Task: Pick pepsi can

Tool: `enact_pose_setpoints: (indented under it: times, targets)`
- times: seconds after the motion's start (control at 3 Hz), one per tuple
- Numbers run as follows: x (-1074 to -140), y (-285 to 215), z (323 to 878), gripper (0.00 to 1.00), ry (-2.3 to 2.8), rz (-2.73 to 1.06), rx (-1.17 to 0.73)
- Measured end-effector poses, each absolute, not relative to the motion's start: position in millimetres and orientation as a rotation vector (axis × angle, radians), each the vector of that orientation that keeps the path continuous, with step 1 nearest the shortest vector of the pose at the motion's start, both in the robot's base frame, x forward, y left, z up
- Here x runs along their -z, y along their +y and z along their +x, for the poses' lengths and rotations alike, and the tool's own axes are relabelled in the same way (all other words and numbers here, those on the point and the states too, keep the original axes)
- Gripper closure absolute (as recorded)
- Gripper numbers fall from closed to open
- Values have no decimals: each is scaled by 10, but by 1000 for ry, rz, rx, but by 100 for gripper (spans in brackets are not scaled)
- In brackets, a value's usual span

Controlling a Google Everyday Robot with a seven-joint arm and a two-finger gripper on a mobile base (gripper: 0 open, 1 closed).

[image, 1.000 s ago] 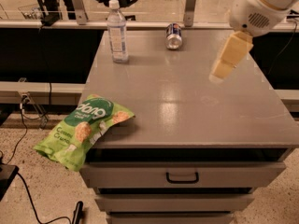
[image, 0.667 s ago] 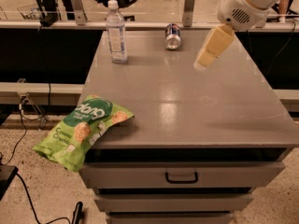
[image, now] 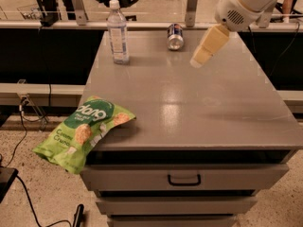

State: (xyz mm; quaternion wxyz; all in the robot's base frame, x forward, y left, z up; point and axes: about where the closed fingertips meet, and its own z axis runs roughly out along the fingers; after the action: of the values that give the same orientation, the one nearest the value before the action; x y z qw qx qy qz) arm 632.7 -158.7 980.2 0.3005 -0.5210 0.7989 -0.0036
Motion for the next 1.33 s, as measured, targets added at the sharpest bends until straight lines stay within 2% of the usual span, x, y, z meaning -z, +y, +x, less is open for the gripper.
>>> enact_pose_setpoints:
  times: [0.67,1.33]
  targets:
    - [-9490,-1412,7096,0,2134,-1109,-45]
    - [-9318,-1380,7636,0,2127,-839,-70]
